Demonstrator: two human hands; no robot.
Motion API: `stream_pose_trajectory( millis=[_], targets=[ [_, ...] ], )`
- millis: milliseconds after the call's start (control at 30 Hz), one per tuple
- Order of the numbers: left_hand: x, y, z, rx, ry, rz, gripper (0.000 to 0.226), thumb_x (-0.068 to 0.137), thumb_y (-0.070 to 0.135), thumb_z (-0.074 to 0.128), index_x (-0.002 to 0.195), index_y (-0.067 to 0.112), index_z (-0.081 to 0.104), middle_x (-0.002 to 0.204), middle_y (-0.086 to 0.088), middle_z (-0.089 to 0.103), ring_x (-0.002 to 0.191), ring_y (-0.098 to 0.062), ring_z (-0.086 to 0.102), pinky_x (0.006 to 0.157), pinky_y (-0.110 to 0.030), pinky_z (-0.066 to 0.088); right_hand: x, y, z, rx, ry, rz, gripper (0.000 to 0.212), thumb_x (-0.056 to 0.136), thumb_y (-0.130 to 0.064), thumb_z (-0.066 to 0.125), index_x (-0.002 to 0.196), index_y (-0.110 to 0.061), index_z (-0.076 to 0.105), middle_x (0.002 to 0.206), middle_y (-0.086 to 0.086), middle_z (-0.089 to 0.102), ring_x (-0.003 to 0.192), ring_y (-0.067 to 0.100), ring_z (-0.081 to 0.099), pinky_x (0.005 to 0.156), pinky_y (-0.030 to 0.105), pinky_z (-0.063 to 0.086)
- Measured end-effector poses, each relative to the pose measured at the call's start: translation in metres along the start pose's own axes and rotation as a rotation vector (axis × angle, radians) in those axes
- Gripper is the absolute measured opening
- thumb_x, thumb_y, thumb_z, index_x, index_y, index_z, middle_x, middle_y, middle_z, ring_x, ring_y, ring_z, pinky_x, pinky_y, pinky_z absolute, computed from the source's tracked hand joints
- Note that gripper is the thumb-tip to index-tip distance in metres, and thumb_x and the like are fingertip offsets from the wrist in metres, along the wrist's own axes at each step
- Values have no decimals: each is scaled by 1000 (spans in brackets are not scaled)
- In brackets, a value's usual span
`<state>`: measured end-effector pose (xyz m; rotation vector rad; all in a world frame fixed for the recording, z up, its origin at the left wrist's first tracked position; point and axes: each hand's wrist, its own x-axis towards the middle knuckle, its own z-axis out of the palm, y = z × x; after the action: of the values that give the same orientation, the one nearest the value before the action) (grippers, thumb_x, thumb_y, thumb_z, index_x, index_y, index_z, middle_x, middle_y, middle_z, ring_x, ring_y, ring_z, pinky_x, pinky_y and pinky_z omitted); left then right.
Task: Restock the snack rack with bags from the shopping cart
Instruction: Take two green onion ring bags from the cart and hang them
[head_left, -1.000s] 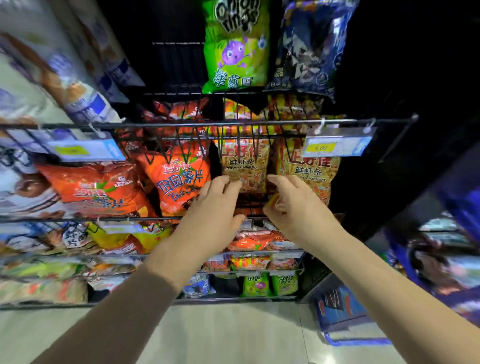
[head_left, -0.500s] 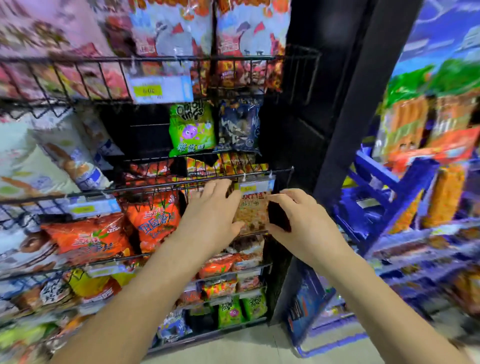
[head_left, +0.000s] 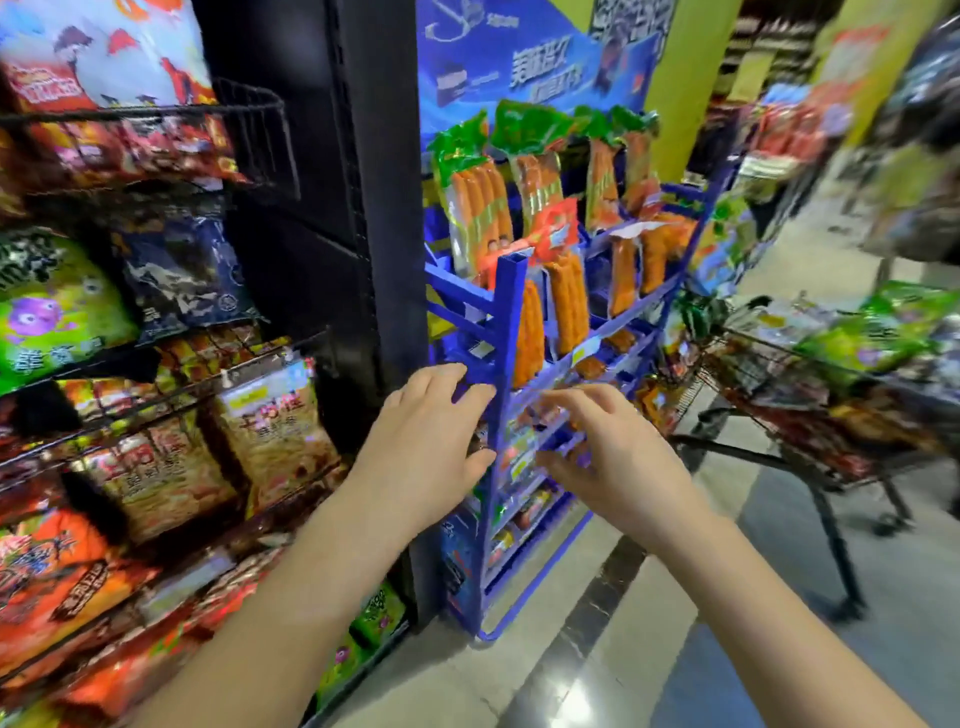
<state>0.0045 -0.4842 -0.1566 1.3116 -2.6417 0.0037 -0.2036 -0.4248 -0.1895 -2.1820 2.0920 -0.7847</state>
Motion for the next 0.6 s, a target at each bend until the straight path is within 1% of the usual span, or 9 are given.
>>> stream_pose_trajectory(
  millis=[133, 233, 300, 367, 467, 600],
  targets=[
    [43, 64, 16, 11, -30, 135, 69, 97, 51, 61, 157, 28, 35, 163, -5, 28, 151, -26, 24, 117, -42, 31, -25, 65, -32, -31, 48, 111, 61, 85, -40, 75, 140, -23, 54, 134, 3, 55, 120, 28, 60, 94, 45, 54],
    [80, 118, 28, 7, -48, 221, 70, 96, 49, 64, 157, 28, 36, 162, -6, 29, 150, -28, 26, 115, -43, 33, -46, 115, -60, -46, 103, 205, 59, 85, -39, 77, 138, -23, 57, 134, 4, 56, 119, 27, 60, 96, 43, 54],
    [108, 157, 37, 7, -62, 272, 71, 97, 50, 62, 158, 29, 33, 163, -5, 26, 151, -28, 24, 117, -42, 32, -59, 152, -82, -58, 122, 271, 57, 85, -38, 78, 137, -23, 59, 133, 4, 57, 118, 28, 61, 96, 42, 53],
    [138, 199, 45, 13, -63, 328, 70, 98, 52, 60, 158, 30, 32, 162, -6, 27, 150, -27, 26, 118, -43, 33, -70, 192, -107, -68, 146, 331, 57, 86, -38, 78, 137, -23, 59, 135, 4, 56, 122, 29, 59, 99, 44, 52],
    [182, 260, 55, 23, -63, 404, 69, 97, 52, 60, 157, 30, 33, 160, -6, 30, 149, -28, 28, 118, -42, 34, -83, 253, -143, -95, 162, 420, 59, 89, -41, 74, 142, -26, 54, 141, 2, 51, 127, 24, 55, 104, 43, 48],
    [234, 326, 67, 10, -47, 452, 69, 98, 53, 60, 157, 30, 33, 164, -4, 27, 152, -26, 24, 118, -43, 34, -90, 326, -180, -123, 160, 499, 62, 92, -46, 69, 147, -28, 47, 145, -1, 47, 132, 22, 50, 106, 42, 46]
  ],
)
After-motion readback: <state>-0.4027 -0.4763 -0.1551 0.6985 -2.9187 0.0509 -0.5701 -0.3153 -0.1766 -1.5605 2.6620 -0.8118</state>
